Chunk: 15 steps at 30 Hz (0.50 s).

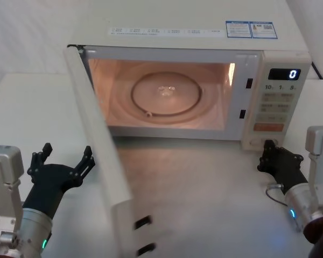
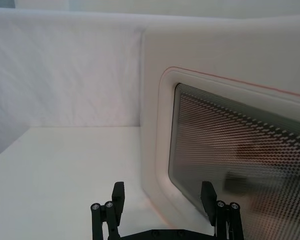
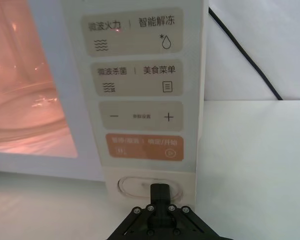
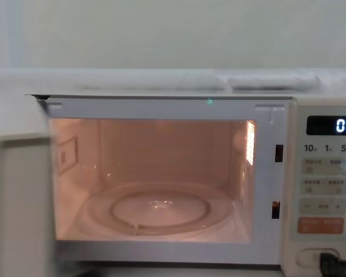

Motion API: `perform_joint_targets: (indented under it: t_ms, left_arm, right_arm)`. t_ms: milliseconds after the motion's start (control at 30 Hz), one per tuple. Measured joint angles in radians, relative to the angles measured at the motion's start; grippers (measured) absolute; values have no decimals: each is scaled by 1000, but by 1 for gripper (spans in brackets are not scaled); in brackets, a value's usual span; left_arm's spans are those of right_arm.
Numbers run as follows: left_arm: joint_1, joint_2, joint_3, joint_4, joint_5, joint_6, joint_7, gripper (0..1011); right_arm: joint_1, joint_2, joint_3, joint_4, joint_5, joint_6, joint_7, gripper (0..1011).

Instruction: Press the button to open the microwave door with one hand; close the microwave door with the other hand.

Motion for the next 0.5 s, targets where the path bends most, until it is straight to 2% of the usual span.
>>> perform_joint_targets:
  t_ms: [300,500]
  left_arm:
    - [0,0,0,0,0,0,0,1001]
    - [0,0,0,0,0,0,0,1001]
  right_arm:
    - [-89,33,-15,-99,-25,0,2,0]
    - [-133,51,-15,-140,-9,-23,30,0]
